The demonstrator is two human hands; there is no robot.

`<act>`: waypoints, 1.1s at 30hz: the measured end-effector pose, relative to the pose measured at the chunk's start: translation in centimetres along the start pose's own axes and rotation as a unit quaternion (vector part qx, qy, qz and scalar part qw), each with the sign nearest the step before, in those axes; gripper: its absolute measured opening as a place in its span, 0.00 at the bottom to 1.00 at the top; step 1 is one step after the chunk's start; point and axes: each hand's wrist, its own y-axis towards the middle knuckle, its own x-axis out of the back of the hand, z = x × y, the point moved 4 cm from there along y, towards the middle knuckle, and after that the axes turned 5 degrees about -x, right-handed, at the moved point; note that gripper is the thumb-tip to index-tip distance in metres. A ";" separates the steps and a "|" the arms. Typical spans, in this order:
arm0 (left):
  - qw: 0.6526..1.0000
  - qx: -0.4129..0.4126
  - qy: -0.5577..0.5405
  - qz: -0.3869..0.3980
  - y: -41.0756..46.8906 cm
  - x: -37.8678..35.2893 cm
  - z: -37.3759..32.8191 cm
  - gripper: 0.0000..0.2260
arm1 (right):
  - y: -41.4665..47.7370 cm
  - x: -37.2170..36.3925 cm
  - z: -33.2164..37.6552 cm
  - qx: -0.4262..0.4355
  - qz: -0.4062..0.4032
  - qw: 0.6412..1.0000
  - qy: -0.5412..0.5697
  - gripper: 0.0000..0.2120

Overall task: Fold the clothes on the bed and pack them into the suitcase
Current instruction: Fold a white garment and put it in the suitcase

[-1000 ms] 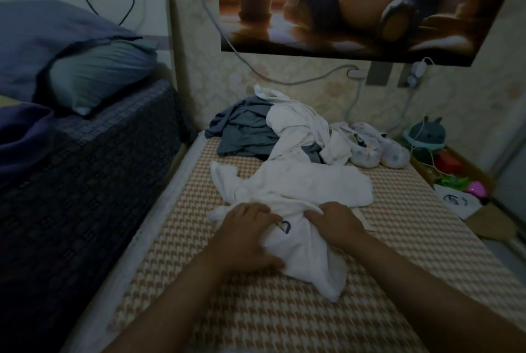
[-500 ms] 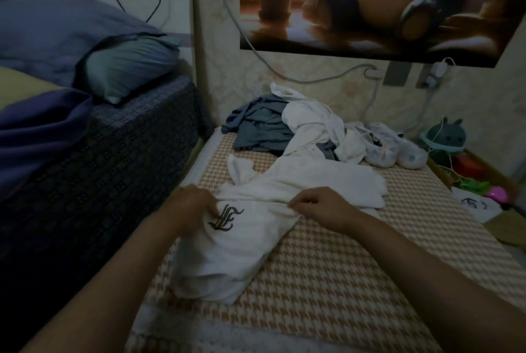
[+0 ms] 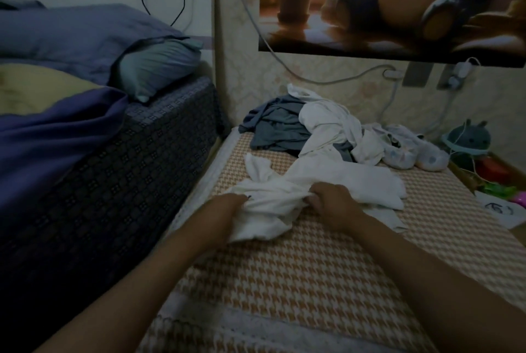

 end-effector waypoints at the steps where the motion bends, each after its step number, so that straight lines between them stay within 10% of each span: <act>1: 0.999 -0.017 0.042 -0.004 0.2 0.8 0.2 0.12 | -0.2 0.6 0.1 0.014 0.027 0.999 0.009 0.19; 9: 0.929 0.071 0.176 0.318 -1.5 2.7 2.6 0.14 | -5.7 3.5 4.4 -0.080 0.470 0.869 0.132 0.22; 13: 0.904 0.102 0.136 0.392 -3.1 2.2 2.2 0.12 | -4.0 3.4 4.6 -0.048 0.234 0.956 0.168 0.15; 18: 0.998 -0.023 0.045 0.024 -1.6 1.4 -0.4 0.22 | -2.6 -0.5 4.8 -0.023 0.205 0.976 0.066 0.26; 22: 0.986 0.003 0.136 0.093 -1.2 -0.6 2.2 0.23 | -1.4 0.7 4.0 -0.058 0.060 0.974 0.209 0.04; 27: 0.976 -0.145 0.040 -0.155 -0.2 2.8 -0.9 0.14 | -1.5 5.4 3.6 0.001 -0.206 0.957 0.202 0.11; 30: 0.984 -0.103 0.070 0.126 -0.7 2.1 -2.2 0.13 | -2.2 5.4 4.6 0.037 0.123 0.969 0.209 0.13; 33: 0.918 0.033 0.040 0.393 -3.1 0.5 -0.7 0.08 | -4.7 3.5 4.7 -0.089 0.443 0.868 0.205 0.09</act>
